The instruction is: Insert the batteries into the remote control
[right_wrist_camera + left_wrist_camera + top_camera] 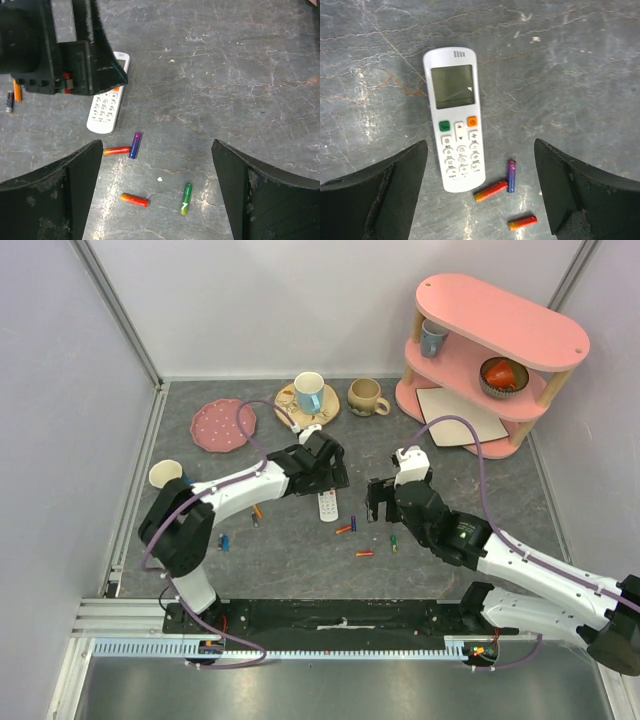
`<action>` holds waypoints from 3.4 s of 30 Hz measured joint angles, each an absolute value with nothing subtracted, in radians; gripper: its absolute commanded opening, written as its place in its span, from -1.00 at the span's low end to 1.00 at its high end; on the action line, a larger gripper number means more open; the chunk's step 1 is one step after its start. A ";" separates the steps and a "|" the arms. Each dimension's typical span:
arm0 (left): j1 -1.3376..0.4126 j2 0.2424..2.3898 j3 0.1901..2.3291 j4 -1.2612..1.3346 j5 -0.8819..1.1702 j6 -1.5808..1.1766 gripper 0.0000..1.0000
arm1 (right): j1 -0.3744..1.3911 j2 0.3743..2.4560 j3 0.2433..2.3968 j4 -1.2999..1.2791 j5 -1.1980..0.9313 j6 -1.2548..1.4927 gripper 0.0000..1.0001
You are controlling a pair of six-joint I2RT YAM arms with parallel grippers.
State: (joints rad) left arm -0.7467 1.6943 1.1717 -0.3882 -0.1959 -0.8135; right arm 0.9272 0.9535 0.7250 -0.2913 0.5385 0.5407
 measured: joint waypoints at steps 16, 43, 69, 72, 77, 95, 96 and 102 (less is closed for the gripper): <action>-0.748 1.946 1.396 -0.591 -0.286 -0.813 0.64 | 0.927 0.956 0.717 -0.297 0.471 0.511 0.95; -0.748 2.017 1.419 -0.611 -0.289 -0.789 -0.31 | 0.927 0.915 0.662 -0.278 0.464 0.542 0.96; -0.662 0.906 0.501 0.277 0.084 -0.718 -0.96 | 0.908 0.896 0.710 -0.099 0.225 0.596 0.84; -0.640 0.785 0.390 0.397 0.116 -0.743 -0.96 | 0.902 0.850 0.682 -0.028 0.176 0.621 0.83; -0.525 0.694 0.263 0.639 0.228 -0.857 -0.96 | 0.893 0.810 0.624 0.076 0.106 0.665 0.81; -0.427 1.056 0.227 1.256 0.619 -1.279 -0.96 | 0.857 0.928 0.554 0.461 -0.307 0.824 0.91; -0.427 1.056 0.231 1.262 0.625 -1.285 -0.96 | 0.857 0.944 0.554 0.470 -0.321 0.828 0.90; -0.427 1.056 0.247 1.286 0.638 -1.297 -0.96 | 0.855 1.022 0.554 0.519 -0.371 0.864 0.86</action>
State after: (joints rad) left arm -0.4267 1.0565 0.2470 1.2858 0.6380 -1.2968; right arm 0.8551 1.0218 0.5537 0.5190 -0.3710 0.8639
